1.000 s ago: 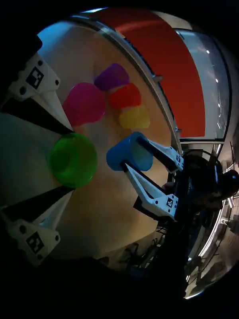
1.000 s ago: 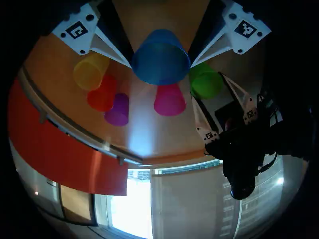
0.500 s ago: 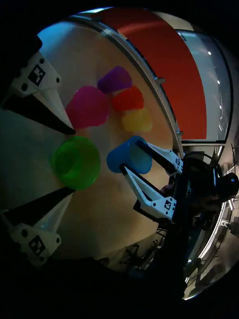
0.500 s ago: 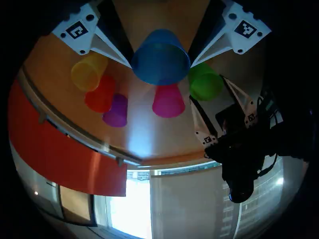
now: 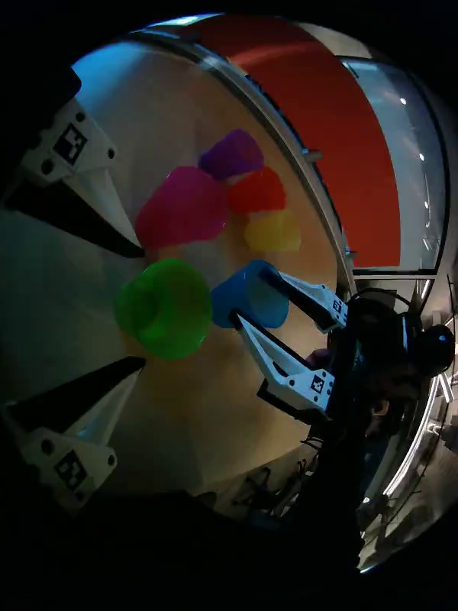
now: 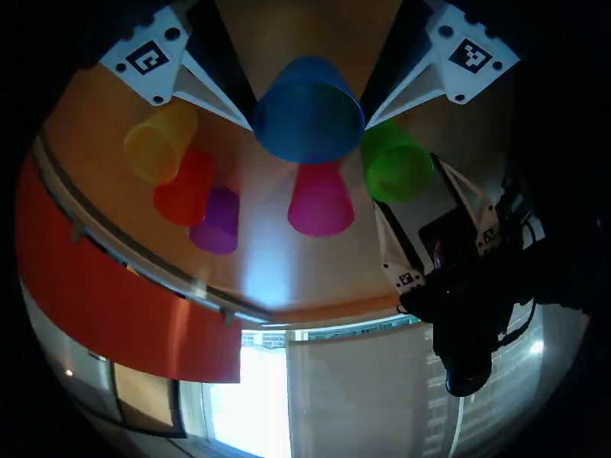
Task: Pour water
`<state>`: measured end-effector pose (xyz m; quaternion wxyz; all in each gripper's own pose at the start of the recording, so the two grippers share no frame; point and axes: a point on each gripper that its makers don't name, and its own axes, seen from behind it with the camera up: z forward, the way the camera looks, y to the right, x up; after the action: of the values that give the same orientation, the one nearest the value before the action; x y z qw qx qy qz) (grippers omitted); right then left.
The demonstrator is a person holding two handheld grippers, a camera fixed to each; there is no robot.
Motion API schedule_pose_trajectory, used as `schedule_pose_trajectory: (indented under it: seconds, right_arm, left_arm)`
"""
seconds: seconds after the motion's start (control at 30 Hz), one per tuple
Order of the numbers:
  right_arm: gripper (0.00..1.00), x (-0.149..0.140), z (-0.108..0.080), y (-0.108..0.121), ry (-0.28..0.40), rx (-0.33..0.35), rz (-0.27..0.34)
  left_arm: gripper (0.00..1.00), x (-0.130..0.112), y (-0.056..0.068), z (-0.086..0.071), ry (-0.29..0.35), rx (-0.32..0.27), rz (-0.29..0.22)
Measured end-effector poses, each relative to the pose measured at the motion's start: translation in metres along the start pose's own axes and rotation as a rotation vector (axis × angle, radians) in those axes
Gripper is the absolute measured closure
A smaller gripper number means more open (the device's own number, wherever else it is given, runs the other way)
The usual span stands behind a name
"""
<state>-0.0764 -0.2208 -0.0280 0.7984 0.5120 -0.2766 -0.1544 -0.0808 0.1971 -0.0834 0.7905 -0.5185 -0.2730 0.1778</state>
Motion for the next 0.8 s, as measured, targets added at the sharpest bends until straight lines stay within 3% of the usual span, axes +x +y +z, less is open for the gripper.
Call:
schedule_pose_trajectory:
  seconds: [0.8]
  right_arm:
    - [0.07, -0.015, 0.003, 0.002, -0.012, -0.014, 0.011]
  left_arm:
    - [0.04, -0.007, -0.003, -0.009, -0.004, 0.024, -0.017]
